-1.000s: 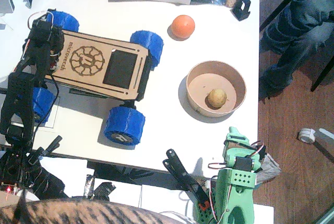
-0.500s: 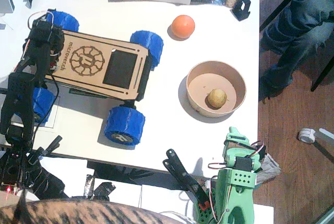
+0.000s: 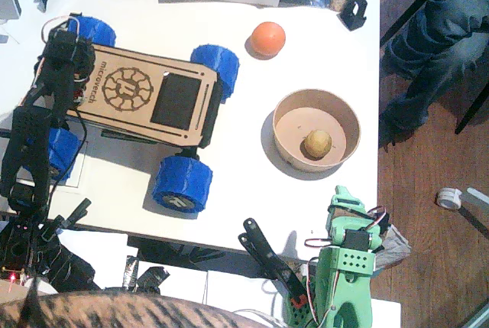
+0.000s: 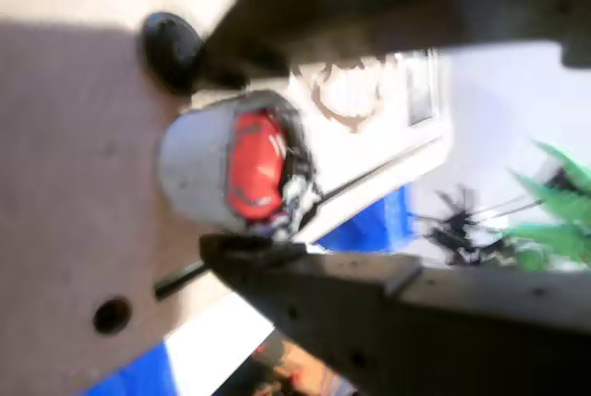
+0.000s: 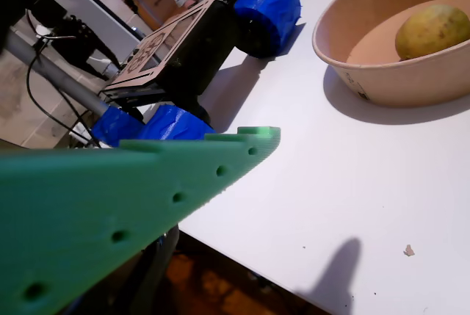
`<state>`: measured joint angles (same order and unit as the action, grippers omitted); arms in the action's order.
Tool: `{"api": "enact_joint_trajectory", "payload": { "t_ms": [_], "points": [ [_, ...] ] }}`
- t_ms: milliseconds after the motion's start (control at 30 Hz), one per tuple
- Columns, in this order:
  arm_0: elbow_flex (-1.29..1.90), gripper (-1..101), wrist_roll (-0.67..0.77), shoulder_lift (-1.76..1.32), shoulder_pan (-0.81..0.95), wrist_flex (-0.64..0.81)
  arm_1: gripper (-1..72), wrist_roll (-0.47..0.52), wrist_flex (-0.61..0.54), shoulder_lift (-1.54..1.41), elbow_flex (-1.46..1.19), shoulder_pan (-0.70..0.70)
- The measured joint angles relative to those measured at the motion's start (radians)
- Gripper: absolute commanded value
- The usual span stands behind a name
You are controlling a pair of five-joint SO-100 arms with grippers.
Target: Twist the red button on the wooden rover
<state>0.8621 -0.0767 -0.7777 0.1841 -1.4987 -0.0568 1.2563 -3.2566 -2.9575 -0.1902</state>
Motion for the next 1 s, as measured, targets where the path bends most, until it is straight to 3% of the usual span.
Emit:
{"api": "enact_joint_trajectory", "payload": {
  "t_ms": [100, 767, 1000],
  "points": [
    [0.002, 0, 0.000, 0.002, 0.009, 0.000, 20.4, 0.000, 0.000, 0.000, 0.000, 0.000],
    [0.002, 0, -0.002, 0.002, 0.009, -0.002, 20.4, 0.000, 0.000, 0.000, 0.000, 0.000],
    [0.000, 0, -0.120, 0.002, 0.021, -0.031, 20.4, 0.000, 0.000, 0.000, 0.000, 0.000]
  ]
}}
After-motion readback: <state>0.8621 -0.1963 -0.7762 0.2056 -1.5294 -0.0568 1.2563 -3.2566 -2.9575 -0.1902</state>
